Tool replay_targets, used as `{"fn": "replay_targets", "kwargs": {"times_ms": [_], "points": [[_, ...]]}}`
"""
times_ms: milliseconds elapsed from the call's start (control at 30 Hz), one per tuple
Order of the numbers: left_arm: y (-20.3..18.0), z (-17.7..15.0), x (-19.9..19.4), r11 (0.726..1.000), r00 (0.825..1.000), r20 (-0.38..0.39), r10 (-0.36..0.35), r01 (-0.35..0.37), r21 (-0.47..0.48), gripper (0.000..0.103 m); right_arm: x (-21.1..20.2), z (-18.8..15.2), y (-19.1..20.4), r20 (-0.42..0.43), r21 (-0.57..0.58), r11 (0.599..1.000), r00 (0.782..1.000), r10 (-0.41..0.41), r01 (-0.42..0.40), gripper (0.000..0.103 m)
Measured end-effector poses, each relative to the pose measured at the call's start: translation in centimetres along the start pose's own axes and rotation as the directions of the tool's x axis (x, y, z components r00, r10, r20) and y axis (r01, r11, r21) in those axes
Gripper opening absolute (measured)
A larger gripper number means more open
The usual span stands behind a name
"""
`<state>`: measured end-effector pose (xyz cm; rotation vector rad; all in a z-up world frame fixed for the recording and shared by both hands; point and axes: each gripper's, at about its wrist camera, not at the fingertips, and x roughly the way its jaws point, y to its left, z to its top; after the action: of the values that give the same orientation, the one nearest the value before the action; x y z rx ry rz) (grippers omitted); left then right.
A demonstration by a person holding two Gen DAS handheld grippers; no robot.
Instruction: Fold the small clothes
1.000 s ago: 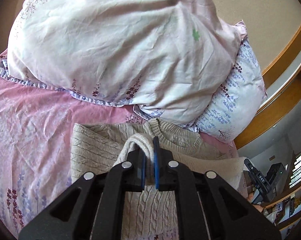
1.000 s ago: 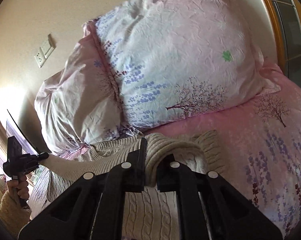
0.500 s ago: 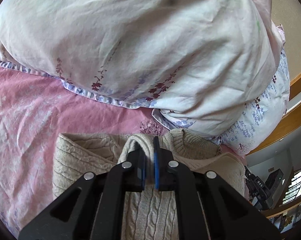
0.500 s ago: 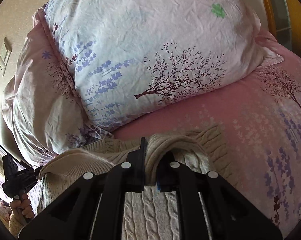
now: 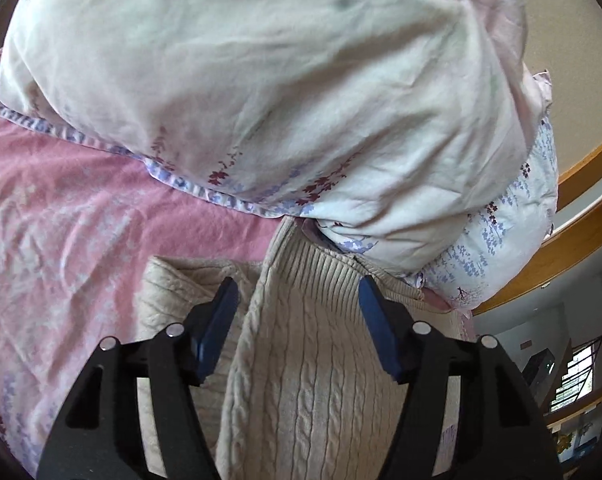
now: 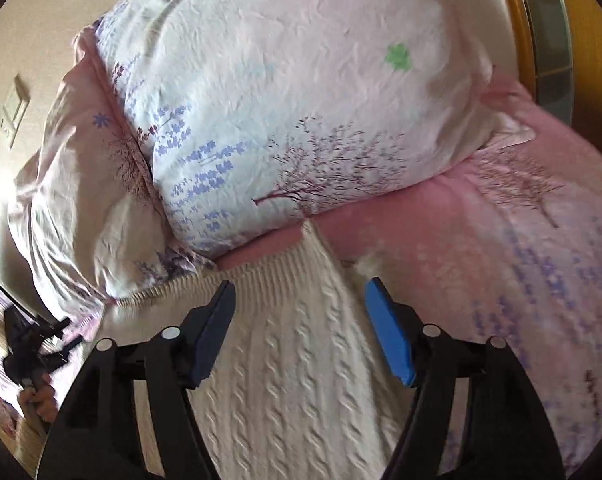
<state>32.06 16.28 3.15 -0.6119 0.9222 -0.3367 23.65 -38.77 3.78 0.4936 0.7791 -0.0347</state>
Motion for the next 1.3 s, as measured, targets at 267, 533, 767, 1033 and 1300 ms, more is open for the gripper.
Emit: {"fn": "replay_targets", "kwargs": {"times_ms": [267,533,767,1033,1300], "points": [[1.2,-3.7,-1.7,0.996,0.993,-0.089,0.077,-0.073,0.050,0.049,-1.2,-3.4,-2.7,-0.082,-0.019,0.998,0.995,-0.060,0.059,0.048],[-0.1,-6.4,-1.2,0.975,0.979,-0.104,0.175,-0.158,0.155,0.043,-1.1,-4.7,-2.1,-0.106,-0.082,0.992,0.989,-0.101,0.093,0.032],[-0.3,-7.3,-1.0,0.973,0.978,-0.108,0.180,-0.161,0.164,0.008,-1.8,-5.0,-1.7,-0.073,-0.116,0.988,0.991,-0.111,0.102,0.012],[0.4,-7.3,-4.5,0.987,0.991,-0.093,0.098,-0.085,0.137,0.007,-5.0,-5.6,-1.0,0.008,-0.120,0.991,0.998,-0.065,0.066,0.010],[2.3,-8.1,-3.1,0.989,0.986,-0.124,0.110,-0.097,0.110,0.008,-2.7,-7.1,-2.4,-0.066,-0.100,0.986,0.988,-0.142,0.135,0.011]]}}
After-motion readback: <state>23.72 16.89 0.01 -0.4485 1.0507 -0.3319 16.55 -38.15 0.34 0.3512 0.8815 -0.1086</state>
